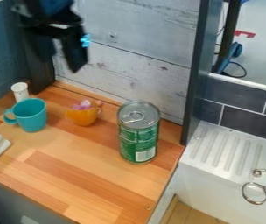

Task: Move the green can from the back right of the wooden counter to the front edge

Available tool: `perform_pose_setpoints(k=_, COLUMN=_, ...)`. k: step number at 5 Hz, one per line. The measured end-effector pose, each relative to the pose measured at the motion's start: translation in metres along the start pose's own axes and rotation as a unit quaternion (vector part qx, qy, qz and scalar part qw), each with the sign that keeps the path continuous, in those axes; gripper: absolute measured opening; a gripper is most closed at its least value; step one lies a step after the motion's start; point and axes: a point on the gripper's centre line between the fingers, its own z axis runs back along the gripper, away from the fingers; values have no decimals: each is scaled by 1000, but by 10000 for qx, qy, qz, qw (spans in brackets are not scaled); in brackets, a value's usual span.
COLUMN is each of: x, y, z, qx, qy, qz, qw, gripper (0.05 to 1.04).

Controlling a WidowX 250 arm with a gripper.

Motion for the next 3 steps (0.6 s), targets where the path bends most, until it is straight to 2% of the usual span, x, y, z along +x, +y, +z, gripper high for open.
perform_pose_setpoints(k=1, x=25, y=-19, z=-27, qx=-178, qy=-185, qz=75, qw=9996, gripper=1000)
perform_pose_setpoints(k=2, x=44, y=-34, z=-55, qx=-188, qy=-319, qz=247, qw=9990, gripper=1001)
perform_pose_setpoints(k=3, x=60, y=-37, z=-68, qx=-166, qy=-456, qz=352, qw=9982, gripper=1001)
